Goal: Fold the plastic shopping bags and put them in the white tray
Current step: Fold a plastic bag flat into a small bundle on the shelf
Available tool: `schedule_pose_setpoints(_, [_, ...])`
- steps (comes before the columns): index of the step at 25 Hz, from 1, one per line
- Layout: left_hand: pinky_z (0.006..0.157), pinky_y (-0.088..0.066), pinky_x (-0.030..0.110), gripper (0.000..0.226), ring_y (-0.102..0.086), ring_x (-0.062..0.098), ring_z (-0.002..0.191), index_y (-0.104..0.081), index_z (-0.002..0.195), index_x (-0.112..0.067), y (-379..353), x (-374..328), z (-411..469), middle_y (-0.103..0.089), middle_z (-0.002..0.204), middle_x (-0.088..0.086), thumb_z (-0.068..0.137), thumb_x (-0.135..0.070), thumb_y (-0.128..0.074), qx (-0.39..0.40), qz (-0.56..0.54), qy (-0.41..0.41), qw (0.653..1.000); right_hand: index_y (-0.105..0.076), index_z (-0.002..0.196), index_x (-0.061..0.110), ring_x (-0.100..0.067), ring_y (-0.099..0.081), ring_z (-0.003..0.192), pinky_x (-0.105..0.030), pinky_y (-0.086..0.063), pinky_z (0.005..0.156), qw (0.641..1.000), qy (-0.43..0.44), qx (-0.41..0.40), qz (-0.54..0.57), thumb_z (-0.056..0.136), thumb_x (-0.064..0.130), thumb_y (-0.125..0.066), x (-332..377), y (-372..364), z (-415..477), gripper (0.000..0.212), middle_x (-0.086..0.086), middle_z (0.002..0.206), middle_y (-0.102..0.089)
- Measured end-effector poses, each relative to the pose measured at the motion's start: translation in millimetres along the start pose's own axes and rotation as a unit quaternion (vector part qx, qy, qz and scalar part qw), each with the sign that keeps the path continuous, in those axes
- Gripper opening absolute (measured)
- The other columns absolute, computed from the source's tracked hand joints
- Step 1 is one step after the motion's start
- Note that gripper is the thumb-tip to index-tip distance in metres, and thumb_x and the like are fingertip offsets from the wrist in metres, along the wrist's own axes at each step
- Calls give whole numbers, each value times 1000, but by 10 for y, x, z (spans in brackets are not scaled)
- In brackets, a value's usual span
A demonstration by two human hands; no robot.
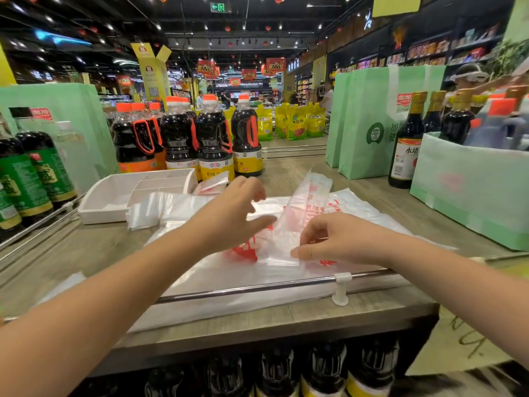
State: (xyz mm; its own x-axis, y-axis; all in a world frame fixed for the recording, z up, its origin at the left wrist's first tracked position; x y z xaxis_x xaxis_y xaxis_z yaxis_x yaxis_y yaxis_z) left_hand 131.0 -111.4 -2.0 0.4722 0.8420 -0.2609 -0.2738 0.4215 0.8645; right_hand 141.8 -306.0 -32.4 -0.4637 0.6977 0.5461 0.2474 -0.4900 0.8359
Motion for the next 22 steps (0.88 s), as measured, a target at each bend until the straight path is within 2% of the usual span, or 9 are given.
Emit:
schedule_pose_setpoints(2, [79, -56, 28, 20, -67, 8, 86, -59, 102, -26, 100, 102, -71, -65, 101, -11, 93, -43, -63, 82, -40, 60, 994, -67, 93, 30, -5, -64, 89, -33, -54, 88, 1000, -4, -19, -20, 76, 58, -75, 13, -9, 1, 34, 13, 92, -70])
schedule_pose_setpoints(4, [85, -57, 31, 27, -72, 8, 88, -64, 108, -27, 81, 124, -199, -71, 101, -10, 90, -46, -66, 210, -134, 96, 964, -61, 99, 32, -6, -64, 92, -34, -54, 89, 999, -6, -30, -21, 76, 58, -76, 9, -19, 0, 38, 14, 97, -67])
schedule_pose_setpoints(5, [90, -57, 33, 33, -72, 8, 93, -64, 114, -28, 68, 103, -236, -71, 106, -11, 86, -45, -70, 239, -166, 87, 953, -58, 104, 33, -4, -64, 93, -33, -54, 90, 999, -6, -32, -12, 75, 58, -76, 6, -25, 0, 43, 14, 98, -67])
schedule_pose_setpoints(8, [100, -52, 31, 45, -66, 3, 108, -63, 124, -29, -19, 38, -237, -67, 118, -14, 83, -35, -79, 263, -185, 42, 946, -52, 112, 33, -2, -64, 94, -30, -54, 88, 999, -11, -44, -5, 78, 54, -76, -2, -10, -14, 46, 15, 100, -66])
schedule_pose_setpoints(11, [106, -48, 30, 56, -56, -2, 122, -58, 134, -33, -82, 35, -214, -56, 134, -17, 83, -28, -81, 292, -153, -4, 944, -60, 105, 33, -3, -64, 96, -31, -54, 89, 998, 13, -54, -28, 84, 43, -74, 37, 1, -29, 28, 14, 101, -65])
schedule_pose_setpoints(13, [109, -45, 29, 61, -52, 1, 128, -53, 141, -27, -101, 40, -228, -47, 145, -15, 86, -11, -76, 316, -168, -20, 934, -66, 105, 30, -3, -63, 100, -33, -53, 92, 997, 27, -56, -46, 88, 36, -68, 44, -5, -26, 18, 14, 104, -64])
schedule_pose_setpoints(16, [107, -45, 24, 63, -52, 1, 128, -52, 144, -25, -176, 21, -224, -38, 151, -16, 87, -2, -68, 293, -131, -59, 945, -70, 113, 27, -5, -61, 108, -33, -52, 97, 997, 22, -40, -61, 91, 24, -58, 29, -18, -18, 25, 13, 114, -62])
schedule_pose_setpoints(19, [95, -50, 20, 54, -60, 0, 111, -60, 137, -27, -227, 38, -164, -41, 148, -12, 87, -10, -71, 184, -68, -97, 976, -69, 121, 27, -4, -57, 116, -29, -47, 103, 996, 16, -13, -85, 90, 15, -55, -5, -19, -4, 37, 14, 128, -60])
schedule_pose_setpoints(22, [86, -49, 12, 41, -63, 3, 96, -69, 126, -26, -274, 33, -144, -48, 143, -6, 87, -16, -73, 113, -22, -147, 982, -65, 124, 33, 0, -53, 122, -28, -44, 108, 997, 21, 10, -70, 86, 13, -56, -35, -34, 18, 44, 18, 133, -57])
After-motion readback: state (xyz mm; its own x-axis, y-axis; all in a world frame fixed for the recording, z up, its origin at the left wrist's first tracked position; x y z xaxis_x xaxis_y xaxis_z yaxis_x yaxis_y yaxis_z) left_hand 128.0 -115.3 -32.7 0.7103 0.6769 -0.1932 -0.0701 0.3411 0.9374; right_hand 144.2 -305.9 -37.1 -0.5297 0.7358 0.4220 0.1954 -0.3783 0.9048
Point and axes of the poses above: each hand's wrist, its own z-axis towards the middle knuckle, its own y-axis out of the back of the hand, x = y × z, the point moved 5 cm from there along z, towards the middle knuckle
